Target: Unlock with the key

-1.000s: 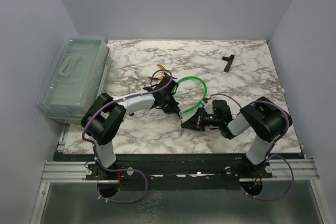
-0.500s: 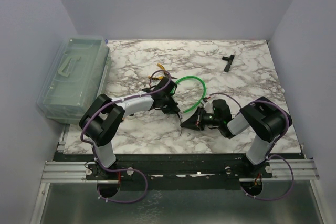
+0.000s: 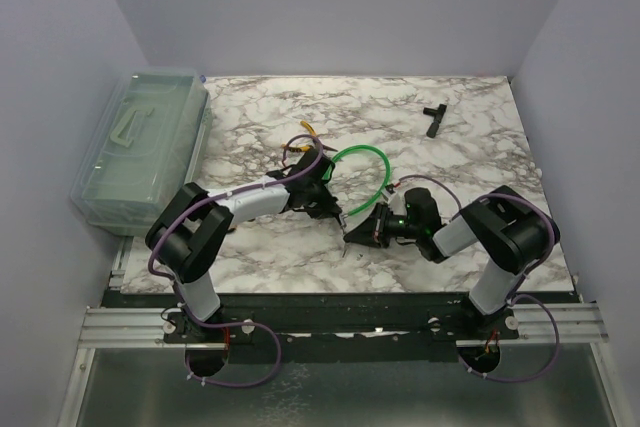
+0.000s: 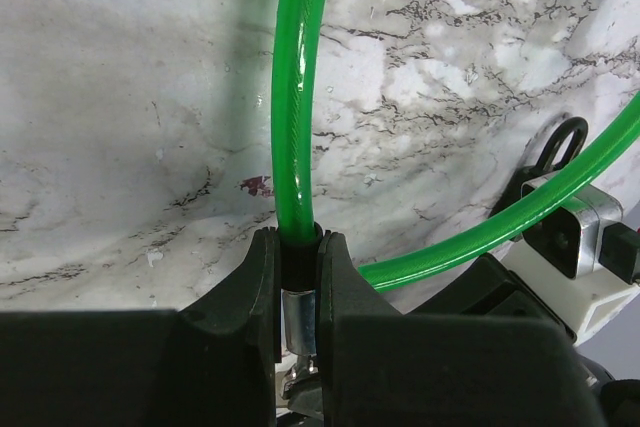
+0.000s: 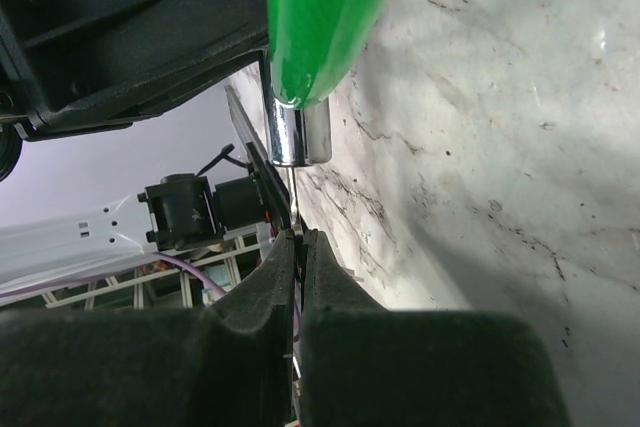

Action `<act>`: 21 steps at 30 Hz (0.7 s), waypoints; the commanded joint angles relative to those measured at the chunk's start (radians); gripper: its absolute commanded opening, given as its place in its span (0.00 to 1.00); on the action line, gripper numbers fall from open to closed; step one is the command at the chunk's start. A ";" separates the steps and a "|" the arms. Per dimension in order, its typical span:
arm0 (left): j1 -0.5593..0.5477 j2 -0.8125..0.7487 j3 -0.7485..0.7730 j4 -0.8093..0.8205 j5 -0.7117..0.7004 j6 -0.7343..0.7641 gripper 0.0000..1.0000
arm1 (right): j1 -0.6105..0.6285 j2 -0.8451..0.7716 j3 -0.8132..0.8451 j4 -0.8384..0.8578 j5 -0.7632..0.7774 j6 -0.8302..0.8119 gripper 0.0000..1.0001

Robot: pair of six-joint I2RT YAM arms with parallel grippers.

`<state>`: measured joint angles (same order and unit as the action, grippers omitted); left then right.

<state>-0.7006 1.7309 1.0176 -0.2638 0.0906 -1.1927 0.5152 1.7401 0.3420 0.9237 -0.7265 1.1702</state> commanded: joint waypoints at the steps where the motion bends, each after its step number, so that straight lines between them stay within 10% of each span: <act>1: -0.010 -0.062 -0.008 0.054 0.079 0.022 0.00 | -0.007 -0.017 0.029 -0.033 0.035 -0.029 0.01; 21: -0.027 -0.083 -0.030 0.088 0.124 0.061 0.00 | -0.007 -0.072 0.064 -0.142 0.089 -0.097 0.00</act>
<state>-0.7006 1.7130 0.9974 -0.2260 0.1055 -1.1824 0.5152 1.6920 0.3710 0.8246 -0.6964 1.1156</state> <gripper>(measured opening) 0.125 0.023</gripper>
